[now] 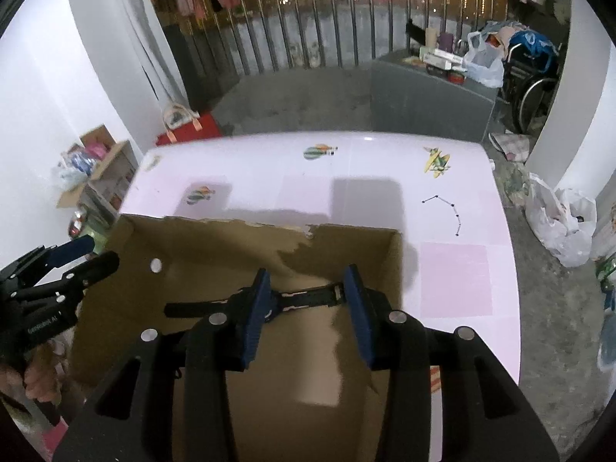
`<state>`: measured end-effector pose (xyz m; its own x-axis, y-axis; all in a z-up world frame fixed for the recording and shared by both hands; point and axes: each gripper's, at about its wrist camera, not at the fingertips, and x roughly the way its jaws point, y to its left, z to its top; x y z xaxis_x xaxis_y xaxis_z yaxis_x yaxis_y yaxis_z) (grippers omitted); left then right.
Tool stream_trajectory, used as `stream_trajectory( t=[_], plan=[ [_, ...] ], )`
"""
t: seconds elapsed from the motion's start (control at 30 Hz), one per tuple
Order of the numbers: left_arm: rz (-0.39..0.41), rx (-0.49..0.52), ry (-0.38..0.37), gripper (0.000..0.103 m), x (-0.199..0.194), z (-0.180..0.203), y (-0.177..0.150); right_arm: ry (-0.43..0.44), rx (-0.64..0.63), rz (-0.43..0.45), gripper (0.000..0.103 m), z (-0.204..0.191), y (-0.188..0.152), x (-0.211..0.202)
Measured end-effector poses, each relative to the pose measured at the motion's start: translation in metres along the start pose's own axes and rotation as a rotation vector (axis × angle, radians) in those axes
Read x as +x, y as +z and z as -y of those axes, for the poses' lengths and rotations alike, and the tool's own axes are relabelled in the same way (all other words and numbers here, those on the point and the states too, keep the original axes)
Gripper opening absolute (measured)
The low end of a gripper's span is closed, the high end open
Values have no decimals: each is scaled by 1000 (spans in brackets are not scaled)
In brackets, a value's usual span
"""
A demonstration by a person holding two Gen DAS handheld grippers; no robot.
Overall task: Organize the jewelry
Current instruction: 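Carry the smartwatch into the cardboard box and open the right tool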
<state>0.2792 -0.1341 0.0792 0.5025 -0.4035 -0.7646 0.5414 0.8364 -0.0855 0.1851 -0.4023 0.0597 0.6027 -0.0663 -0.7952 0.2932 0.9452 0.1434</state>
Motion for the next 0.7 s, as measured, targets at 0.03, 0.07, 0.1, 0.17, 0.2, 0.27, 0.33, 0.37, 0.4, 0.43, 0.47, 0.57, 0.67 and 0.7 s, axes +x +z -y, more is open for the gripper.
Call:
stream_trajectory(
  t=[0.03, 0.07, 0.1, 0.17, 0.2, 0.27, 0.33, 0.37, 0.4, 0.43, 0.47, 0.57, 0.67, 0.7],
  plan=[
    [11, -2, 0, 62, -6, -2, -2, 11, 5, 20, 40, 2, -4, -10],
    [34, -6, 2, 63, -19, -6, -6, 19, 7, 39, 40, 4, -8, -19],
    [53, -8, 6, 63, -29, -8, -11, 25, 8, 60, 40, 5, -13, -28],
    [87, -12, 10, 64, -47, -14, -19, 38, 4, 116, 40, 8, -27, -51],
    [110, -16, 14, 65, -59, -17, -25, 45, 2, 140, 40, 9, -35, -62],
    [145, -22, 17, 66, -78, -22, -38, 58, -9, 180, 40, 10, -50, -80],
    [176, -32, 24, 66, -96, -28, -54, 59, -22, 216, 40, 10, -67, -96],
    [193, -40, 28, 67, -106, -31, -65, 65, -26, 233, 40, 11, -78, -104],
    [206, -46, 29, 67, -112, -33, -72, 68, -29, 247, 40, 11, -89, -111],
    [218, -50, 31, 67, -119, -35, -79, 71, -32, 258, 40, 11, -96, -115],
    [233, -59, 38, 67, -127, -38, -90, 80, -32, 273, 40, 10, -107, -121],
    [256, -64, 50, 67, -141, -42, -118, 88, -33, 308, 40, 8, -132, -132],
    [262, -60, 66, 67, -146, -42, -145, 89, -52, 337, 40, 2, -159, -136],
    [261, -56, 71, 67, -147, -41, -151, 87, -64, 343, 40, -1, -168, -136]
  ],
)
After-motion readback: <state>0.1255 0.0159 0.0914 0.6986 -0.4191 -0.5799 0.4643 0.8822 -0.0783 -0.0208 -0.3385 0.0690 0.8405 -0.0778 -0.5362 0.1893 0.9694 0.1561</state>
